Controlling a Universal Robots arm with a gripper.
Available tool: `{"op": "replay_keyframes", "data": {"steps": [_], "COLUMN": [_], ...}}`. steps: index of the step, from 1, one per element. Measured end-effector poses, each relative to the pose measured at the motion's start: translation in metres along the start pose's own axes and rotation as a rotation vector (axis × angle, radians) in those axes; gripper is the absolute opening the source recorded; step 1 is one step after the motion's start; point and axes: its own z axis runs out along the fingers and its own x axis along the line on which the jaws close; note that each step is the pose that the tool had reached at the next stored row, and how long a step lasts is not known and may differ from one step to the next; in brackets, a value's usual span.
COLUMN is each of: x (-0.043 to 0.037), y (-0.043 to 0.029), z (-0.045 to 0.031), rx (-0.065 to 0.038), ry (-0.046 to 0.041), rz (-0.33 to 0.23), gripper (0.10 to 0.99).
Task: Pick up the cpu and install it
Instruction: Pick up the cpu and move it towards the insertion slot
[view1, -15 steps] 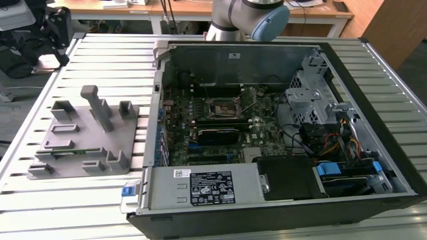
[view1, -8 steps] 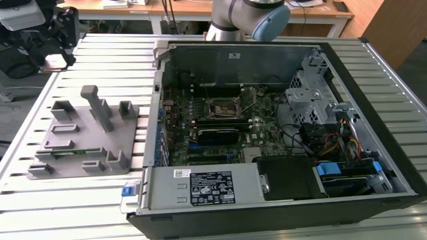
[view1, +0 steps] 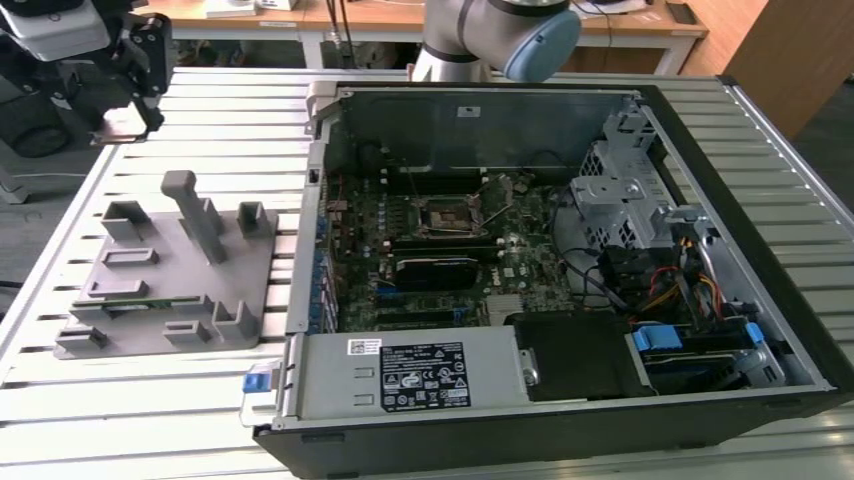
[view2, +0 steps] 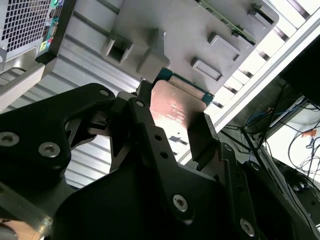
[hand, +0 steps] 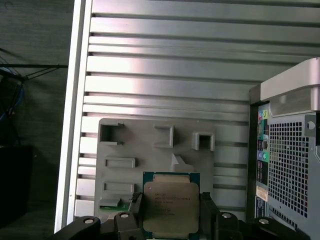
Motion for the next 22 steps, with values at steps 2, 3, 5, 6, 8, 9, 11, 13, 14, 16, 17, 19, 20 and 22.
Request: {"op": "replay_keyframes", "data": {"steps": [2,3,5,6,8,9,11,13,14,16,17,19,20,22], "x": [-0.0029,-0.0044,-0.0070,-0.0081,-0.0104,-0.0113,-0.0116,-0.0122,-0.0129,-0.0148,-0.0161,-0.0187,-0.0200,-0.0228], "y": [0.0000,0.0000,-0.0001,-0.0002,-0.0003,-0.0003,-0.0003,-0.0004,-0.0004,-0.0005,-0.0005,-0.0007,-0.0007,-0.0008], "z": [0.0000,-0.0001,-0.0002,-0.0002,-0.0003,-0.0003,-0.0002,-0.0002,-0.0002,-0.0002,-0.0003,-0.0003,-0.0003,-0.0004], "rx": [0.000,0.000,0.000,0.000,0.000,0.000,0.000,-0.001,-0.001,-0.001,-0.001,-0.001,-0.001,-0.001], "ry": [-0.0001,-0.0001,0.0000,-0.0001,0.0000,0.0000,-0.0009,-0.0017,-0.0018,-0.0022,-0.0023,-0.0024,-0.0024,-0.0025], "rz": [0.000,0.000,0.000,0.000,0.000,0.001,0.013,0.025,0.029,0.034,0.036,0.036,0.036,0.036], "gripper": [0.537,0.537,0.537,0.537,0.537,0.537,0.537,0.537,0.537,0.537,0.537,0.537,0.537,0.537]}}
